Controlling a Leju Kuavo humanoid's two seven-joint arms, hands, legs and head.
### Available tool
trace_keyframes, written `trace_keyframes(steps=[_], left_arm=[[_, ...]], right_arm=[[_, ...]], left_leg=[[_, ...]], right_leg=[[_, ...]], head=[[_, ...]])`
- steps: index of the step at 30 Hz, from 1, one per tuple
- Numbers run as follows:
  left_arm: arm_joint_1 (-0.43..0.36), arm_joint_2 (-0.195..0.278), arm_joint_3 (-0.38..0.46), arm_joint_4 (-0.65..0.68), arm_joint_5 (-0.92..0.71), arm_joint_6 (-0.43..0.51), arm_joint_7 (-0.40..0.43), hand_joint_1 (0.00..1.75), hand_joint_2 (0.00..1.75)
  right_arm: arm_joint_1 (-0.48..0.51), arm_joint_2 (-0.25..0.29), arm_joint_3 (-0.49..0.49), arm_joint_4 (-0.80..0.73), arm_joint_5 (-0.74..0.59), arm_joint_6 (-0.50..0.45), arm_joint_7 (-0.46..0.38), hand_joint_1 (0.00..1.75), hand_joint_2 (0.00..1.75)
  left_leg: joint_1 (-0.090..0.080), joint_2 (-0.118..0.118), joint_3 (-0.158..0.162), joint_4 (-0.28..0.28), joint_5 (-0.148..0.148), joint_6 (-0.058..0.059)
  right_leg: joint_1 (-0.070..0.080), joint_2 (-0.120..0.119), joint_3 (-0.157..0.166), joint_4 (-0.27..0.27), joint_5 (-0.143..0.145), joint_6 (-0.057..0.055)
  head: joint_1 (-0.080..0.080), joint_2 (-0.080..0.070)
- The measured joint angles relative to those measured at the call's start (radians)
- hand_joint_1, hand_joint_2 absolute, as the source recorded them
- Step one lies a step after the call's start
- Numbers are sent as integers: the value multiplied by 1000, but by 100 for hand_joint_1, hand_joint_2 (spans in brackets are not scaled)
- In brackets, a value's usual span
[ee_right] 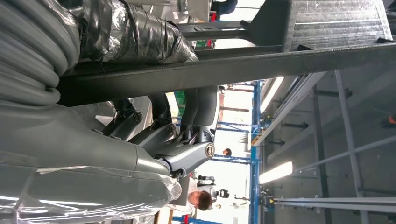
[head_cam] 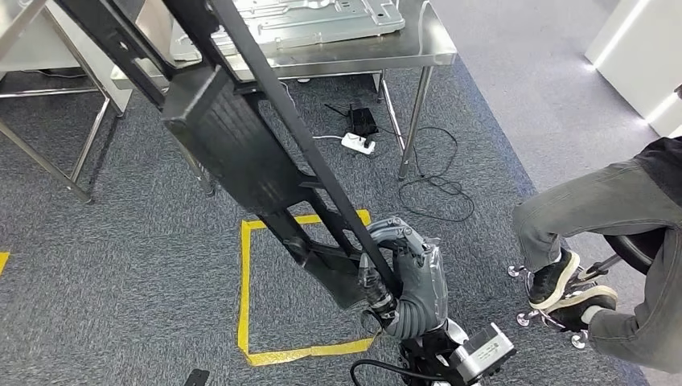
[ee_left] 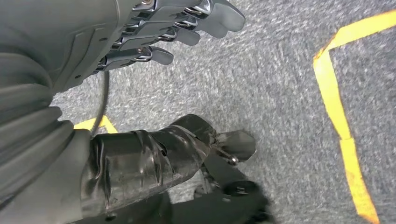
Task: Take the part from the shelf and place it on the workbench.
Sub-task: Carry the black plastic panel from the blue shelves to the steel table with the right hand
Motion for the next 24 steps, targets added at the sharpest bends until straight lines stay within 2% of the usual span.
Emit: trace_keyframes(steps=[2,5,7,8,10,11,12,13,14,15,17,19,22,23,24], left_arm=[[-2,0,-1,0,0,0,0,0,175],[-1,-1,-1,0,0,0,0,0,175],[-1,-1,-2,0,-2,2,3,0,175],[-2,-2,-2,0,-2,3,5,0,175],[-3,-2,-2,0,-2,4,7,0,175],[-3,-2,-2,0,-2,5,8,0,175],[-3,-2,-2,0,-2,5,8,0,175],[-3,-2,-2,0,-2,5,8,0,175],[-3,-2,-2,0,-2,4,8,0,175],[-3,-2,-2,0,-2,3,8,0,175],[-4,-5,-2,0,-2,0,8,0,175],[-4,-6,-2,0,-2,-1,8,0,175],[-4,-6,-3,0,-2,-1,8,0,175],[-4,-5,-3,0,-2,-1,8,0,175],[-4,-5,-3,0,-2,-1,7,0,175]], right_arm=[[-1,0,0,0,0,0,0,175,175],[-1,0,0,0,0,0,0,175,175],[-2,0,0,-1,0,2,0,175,175],[-3,0,0,-1,0,2,0,175,175],[-3,-1,0,0,0,3,0,175,175],[-2,-1,0,0,0,3,0,175,175],[-2,-1,0,0,0,3,0,175,175],[-2,-1,0,0,0,3,0,175,175],[-2,-1,0,0,0,3,0,175,175],[-2,-1,0,0,0,4,0,175,175],[-3,-1,0,0,-1,6,0,175,175],[-4,-1,0,0,-3,8,0,175,175],[-4,-1,0,0,-6,8,0,175,175],[-4,-1,0,0,-8,8,0,175,175],[-4,-1,0,0,-9,8,0,175,175]], left_leg=[[-4,-2,40,-84,24,9],[-9,-5,44,-94,20,32],[-7,-5,49,-98,21,46],[-7,-5,51,-100,21,52],[-9,-5,53,-101,18,60],[-11,-5,53,-101,17,63],[-13,-6,54,-101,15,64],[-15,-7,56,-101,14,65],[-16,-9,59,-101,12,64],[-17,-11,63,-101,11,63],[-19,-13,65,-100,7,56],[-19,-13,66,-103,6,46],[-19,-11,68,-95,-6,29],[-18,-10,56,-66,-23,25],[-15,-8,31,-16,-48,20]], right_leg=[[0,0,-1,8,-8,13],[2,0,-1,8,-12,29],[0,1,-12,36,-31,38],[0,1,-31,77,-54,40],[0,2,-95,203,-111,42],[0,2,-125,256,-126,41],[0,2,-142,281,-123,39],[2,3,-140,267,-101,35],[4,3,-121,220,-66,29],[9,4,-93,154,-29,20],[18,4,-43,44,8,5],[23,4,-28,11,5,-1],[15,4,-12,-9,11,-7],[10,3,-4,-16,12,-10],[9,1,2,-21,12,-13]], head=[[-1,0],[0,0],[2,0],[4,0],[7,0],[8,0],[8,0],[8,0],[8,0],[8,0],[8,0],[7,0],[6,0],[4,0],[3,0]])
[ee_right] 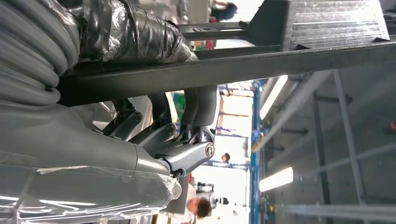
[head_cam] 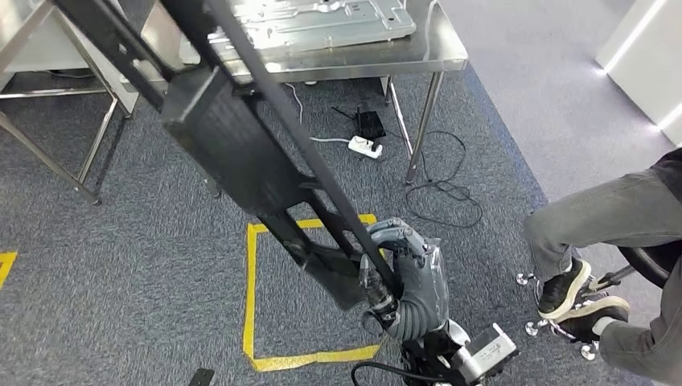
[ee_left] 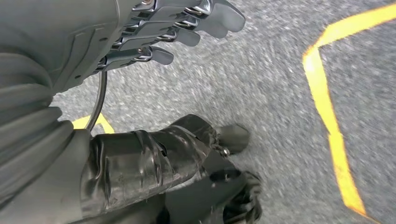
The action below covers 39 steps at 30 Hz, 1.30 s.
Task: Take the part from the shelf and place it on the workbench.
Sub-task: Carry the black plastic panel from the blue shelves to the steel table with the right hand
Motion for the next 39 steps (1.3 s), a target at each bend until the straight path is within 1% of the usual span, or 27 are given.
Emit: trace_keyframes(steps=[2,3,4,5,6,8,9,14,16,18,19,20,21,22,23,24,25,26,28,30,31,32,34,35,36,37,39], left_arm=[[1,0,0,0,0,0,0,0,175],[3,0,0,0,1,0,0,0,175],[4,0,0,0,1,0,0,0,175],[5,1,0,0,2,0,0,0,175],[5,1,0,0,2,0,0,0,175],[4,2,0,0,2,0,-1,0,175],[3,2,0,0,2,0,-2,0,175],[5,0,-1,0,-1,0,-5,0,175],[2,-3,-1,0,-6,1,-7,0,175],[-2,-5,-2,0,-10,3,-6,0,175],[-3,-6,-4,0,-11,3,-6,0,175],[-3,-6,-5,0,-12,3,-6,0,175],[-3,-7,-7,0,-13,3,-6,0,175],[-2,-8,-8,0,-14,3,-5,0,175],[-2,-10,-9,0,-15,2,-5,0,175],[-2,-11,-9,0,-16,2,-6,0,175],[-3,-13,-10,0,-16,1,-6,0,175],[-4,-14,-10,0,-16,0,-6,0,175],[-5,-14,-12,0,-15,-1,-6,0,175],[-6,-14,-13,0,-15,-2,-6,0,175],[-7,-14,-15,0,-15,-2,-7,0,175],[-8,-14,-16,0,-15,-2,-7,0,175],[-7,-14,-18,0,-15,-3,-7,0,175],[-5,-14,-19,0,-15,-3,-7,0,175],[-4,-14,-19,0,-15,-3,-7,0,175],[-2,-14,-19,0,-15,-3,-7,0,175],[-2,-13,-19,0,-15,-3,-7,0,175]], right_arm=[[0,0,0,0,-3,0,1,175,175],[1,0,0,0,-4,0,2,175,175],[2,0,0,0,-4,0,2,175,175],[3,0,0,1,-5,0,3,175,175],[4,0,0,1,-5,0,3,175,175],[3,0,0,1,-5,0,3,175,175],[3,0,0,0,-5,0,3,175,175],[2,0,-1,0,0,-3,3,175,175],[4,-1,-5,-1,7,-8,4,175,175],[8,-4,-11,-1,13,-12,4,175,175],[12,-5,-14,-1,13,-13,5,175,175],[16,-7,-17,-1,13,-14,5,175,175],[19,-8,-19,-1,13,-14,6,175,175],[20,-9,-22,-1,13,-15,6,175,175],[21,-10,-23,-1,13,-16,6,175,175],[21,-10,-25,-1,13,-16,6,175,175],[21,-10,-25,-2,13,-16,6,175,175],[21,-11,-26,-2,13,-16,6,175,175],[21,-11,-26,-2,13,-15,6,175,175],[21,-12,-27,-3,13,-14,6,175,175],[21,-12,-27,-3,13,-13,6,175,175],[21,-11,-29,-3,13,-11,6,175,175],[21,-11,-30,-3,13,-8,6,175,175],[21,-11,-31,-3,13,-7,7,175,175],[23,-11,-31,-2,13,-6,7,175,175],[23,-11,-31,-2,13,-6,7,175,175],[24,-11,-31,-2,13,-5,7,175,175]], left_leg=[[4,3,-66,121,-46,-9],[6,3,-90,158,-50,-13],[8,4,-96,157,-33,-16],[10,5,-83,120,-1,-18],[12,7,-57,56,38,-19],[10,9,-5,-54,81,-16],[8,9,8,-80,84,-10],[4,6,19,-92,70,21],[7,6,31,-99,67,32],[7,6,42,-102,61,42],[7,6,47,-102,56,44],[6,6,52,-102,52,44],[5,5,59,-101,46,44],[5,4,68,-101,40,42],[5,3,79,-102,33,39],[5,2,88,-102,26,35],[4,1,95,-102,19,30],[3,0,98,-103,15,24],[3,1,101,-109,10,13],[4,4,103,-104,1,2],[4,5,94,-81,-12,-2],[5,6,69,-34,-33,-6],[5,7,-9,97,-79,-11],[6,7,-47,151,-87,-12],[6,7,-69,169,-74,-13],[5,7,-75,157,-46,-12],[4,7,-35,35,42,-2]], right_leg=[[0,-1,5,-1,-5,-4],[0,-1,7,0,-8,-5],[-1,0,11,1,-12,-4],[-1,2,15,3,-17,-1],[-2,2,21,6,-23,2],[-1,3,27,13,-36,14],[1,3,29,15,-40,19],[-1,2,33,15,-54,42],[-2,3,6,78,-84,49],[-3,3,-67,210,-133,54],[-3,3,-108,272,-147,55],[-3,3,-137,307,-144,55],[-3,3,-152,311,-125,54],[-3,3,-145,274,-86,51],[-2,3,-122,204,-37,46],[0,4,-97,139,-2,41],[3,4,-71,79,21,35],[6,4,-54,43,28,31],[10,6,-44,28,15,24],[5,8,-33,19,11,14],[2,7,-26,14,10,9],[0,6,-18,10,7,3],[2,4,-9,9,-3,-5],[4,4,-3,9,-9,-7],[5,5,4,10,-15,-8],[6,7,12,10,-21,-8],[8,8,33,10,-36,-5]], head=[[-2,0],[-2,0],[-2,0],[-2,0],[-2,0],[-3,0],[-2,0],[0,0],[4,0],[8,0],[8,0],[8,0],[8,0],[9,0],[9,0],[9,0],[9,0],[9,0],[7,0],[6,0],[4,0],[3,0],[1,0],[1,0],[1,0],[1,0],[1,0]])
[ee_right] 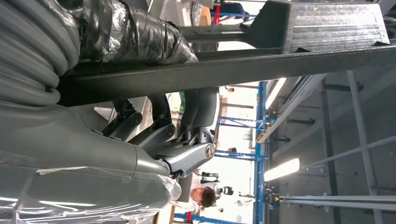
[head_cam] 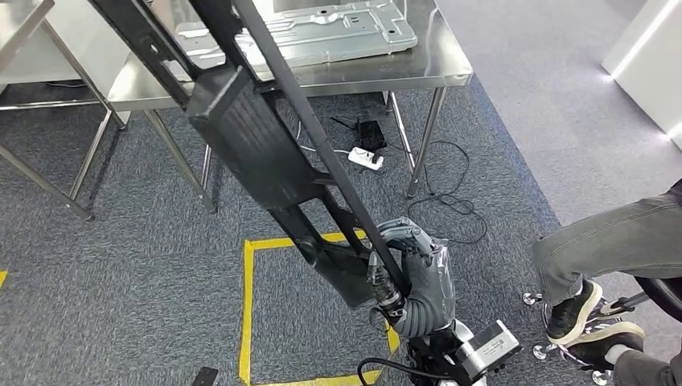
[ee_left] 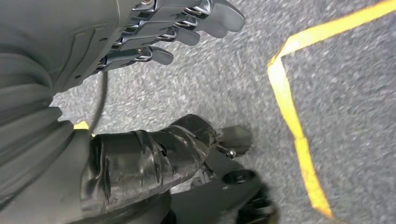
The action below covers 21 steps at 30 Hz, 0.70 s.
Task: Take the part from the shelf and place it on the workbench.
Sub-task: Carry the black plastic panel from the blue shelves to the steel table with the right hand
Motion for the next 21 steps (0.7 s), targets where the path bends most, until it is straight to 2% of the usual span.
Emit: trace_keyframes(steps=[1,2,4,6,7,8,9,11,12,13,14,15,16,18,19,21], left_arm=[[-1,1,0,0,0,0,0,0,175],[-2,2,-1,0,0,0,0,0,175],[-3,2,-2,0,2,2,-1,0,175],[-2,1,-3,0,7,6,-2,0,175],[-1,0,-3,0,10,7,-3,0,175],[-1,0,-3,0,12,9,-3,0,175],[-2,0,-3,0,13,10,-4,0,175],[-3,0,-3,0,15,11,-4,0,175],[-2,0,-3,0,15,12,-4,0,175],[-1,0,-3,0,16,12,-4,0,175],[0,0,-3,0,16,12,-3,0,175],[0,-1,-3,0,16,12,-3,0,175],[0,-1,-3,0,16,12,-3,0,175],[-2,-2,-3,0,16,12,-3,0,175],[-3,-2,-3,0,16,12,-3,0,175],[-3,-1,-3,0,16,12,-3,0,175]], right_arm=[[-1,0,0,0,0,0,0,175,175],[-1,0,0,0,0,0,0,175,175],[-1,0,-1,0,0,0,0,175,175],[-1,0,-1,0,0,1,1,175,175],[-2,0,-1,0,0,1,1,175,175],[-3,0,-2,0,0,1,1,175,175],[-3,0,-2,0,0,1,1,175,175],[-1,-1,-2,0,0,1,1,175,175],[0,-1,-2,1,0,1,2,175,175],[1,-2,-2,1,0,1,2,175,175],[1,-2,-2,2,0,1,2,175,175],[1,-2,-2,2,0,1,2,175,175],[1,-3,-2,3,0,1,2,175,175],[0,-3,-2,4,0,1,2,175,175],[1,-3,-3,5,-1,2,2,175,175],[2,-3,-3,5,-1,2,2,175,175]], left_leg=[[-3,0,25,-58,27,7],[-7,1,45,-104,42,13],[-14,0,57,-130,32,25],[-11,-2,70,-141,26,36],[-8,-2,78,-144,24,41],[-6,-2,88,-146,22,45],[-4,-2,95,-147,18,49],[-3,-2,106,-147,8,52],[-3,-2,113,-147,1,51],[-1,-3,122,-147,-6,48],[2,-5,134,-147,-15,44],[4,-6,146,-146,-24,39],[7,-7,158,-146,-33,33],[8,-9,167,-145,-48,17],[7,-9,169,-141,-51,9],[7,-6,173,-130,-55,-4]], right_leg=[[2,0,7,0,-7,4],[2,0,11,0,-14,9],[3,0,18,1,-18,22],[1,-1,25,10,-22,34],[0,-1,18,28,-32,38],[-1,-1,2,60,-48,43],[-4,-1,-29,115,-70,47],[-10,-1,-112,236,-108,56],[-13,-1,-145,271,-110,60],[-16,-1,-159,265,-88,63],[-19,-1,-154,223,-47,65],[-22,-1,-137,160,3,67],[-21,-1,-119,101,37,67],[-15,-3,-100,41,55,55],[-12,-2,-99,39,46,44],[-11,-1,-88,34,50,25]], head=[[1,0],[2,0],[4,0],[4,0],[5,0],[6,0],[7,0],[9,0],[9,0],[9,0],[9,0],[9,0],[10,0],[13,0],[15,0],[15,0]])
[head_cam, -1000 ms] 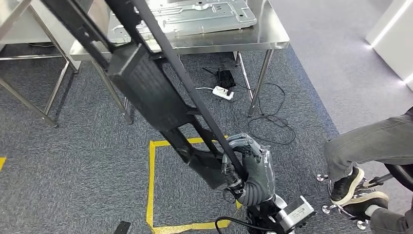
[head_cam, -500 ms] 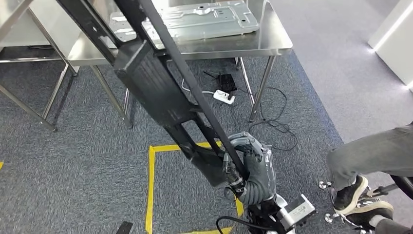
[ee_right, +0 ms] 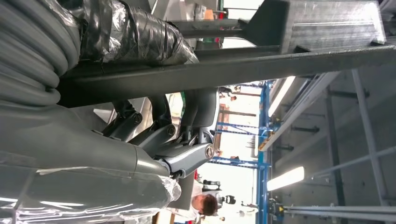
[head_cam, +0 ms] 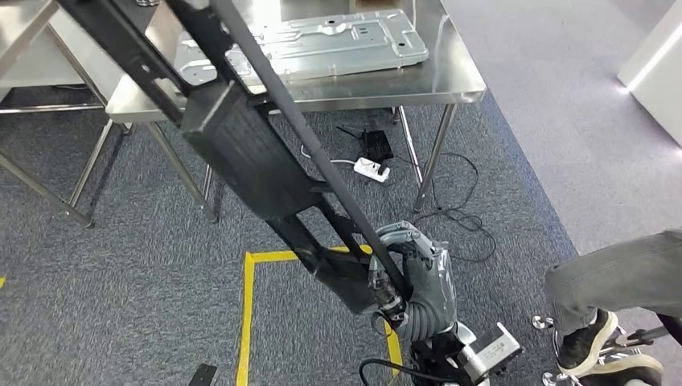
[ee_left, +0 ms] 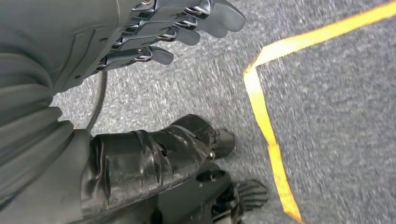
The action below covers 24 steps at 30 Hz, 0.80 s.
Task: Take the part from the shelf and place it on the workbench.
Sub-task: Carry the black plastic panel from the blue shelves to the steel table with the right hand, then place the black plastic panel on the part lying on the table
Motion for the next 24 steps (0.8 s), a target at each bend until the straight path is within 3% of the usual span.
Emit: trace_keyframes(steps=[2,5,6,7,8,10,11,14,17,18,21,22,24], left_arm=[[-2,0,0,0,0,1,0,0,175],[-3,-1,0,0,1,3,-1,0,175],[-2,-1,0,0,2,3,-1,0,175],[0,-1,0,0,2,3,-1,0,175],[1,-1,0,0,3,3,-1,0,175],[2,1,0,0,4,4,-1,0,175],[1,2,0,0,4,3,-1,0,175],[0,4,0,0,4,3,-1,0,175],[2,3,0,0,6,2,-1,0,175],[1,2,0,0,6,2,-1,0,175],[-3,3,0,0,9,1,-2,0,175],[-2,3,0,0,9,0,-2,0,175],[1,2,0,0,9,-1,-2,0,175]], right_arm=[[-1,0,0,0,0,0,0,175,175],[-3,0,0,0,-4,2,-1,175,175],[-1,0,0,0,-8,3,-1,175,175],[0,0,0,0,-11,3,-1,175,175],[1,0,0,0,-13,3,-1,175,175],[1,0,0,0,-14,3,-2,175,175],[0,0,0,1,-14,3,-2,175,175],[-1,0,0,2,-14,4,-1,175,175],[-2,0,-1,1,-14,4,-1,175,175],[-3,0,-1,1,-14,4,-1,175,175],[-4,0,-2,2,-14,4,-2,175,175],[-2,0,-2,4,-14,4,-2,175,175],[0,0,-3,6,-14,4,-1,175,175]], left_leg=[[2,4,-19,50,-18,-7],[2,5,-132,220,-86,-12],[2,5,-166,259,-94,-11],[1,5,-187,269,-83,-8],[-2,5,-191,245,-52,-2],[-11,6,-162,133,38,16],[-17,7,-147,84,58,25],[-29,4,-126,28,51,42],[-20,5,-97,-3,78,49],[-16,6,-88,-12,80,51],[-14,6,-72,-17,70,57],[-13,6,-67,-17,63,56],[-8,4,-52,-13,48,49]], right_leg=[[-1,0,13,-3,-6,-15],[5,0,21,-4,-17,-29],[8,2,25,-4,-21,-32],[11,3,30,-4,-26,-33],[15,5,38,-4,-32,-34],[21,6,57,-5,-44,-34],[23,5,65,-5,-50,-32],[22,3,74,-6,-63,-19],[23,3,79,9,-80,-1],[22,3,64,40,-95,5],[6,2,-41,206,-148,24],[1,2,-69,237,-144,30],[-9,2,-75,199,-87,40]], head=[[-1,0],[-2,0],[-2,0],[-2,0],[-2,0],[-1,0],[1,0],[4,0],[5,0],[5,0],[6,0],[6,0],[6,0]])
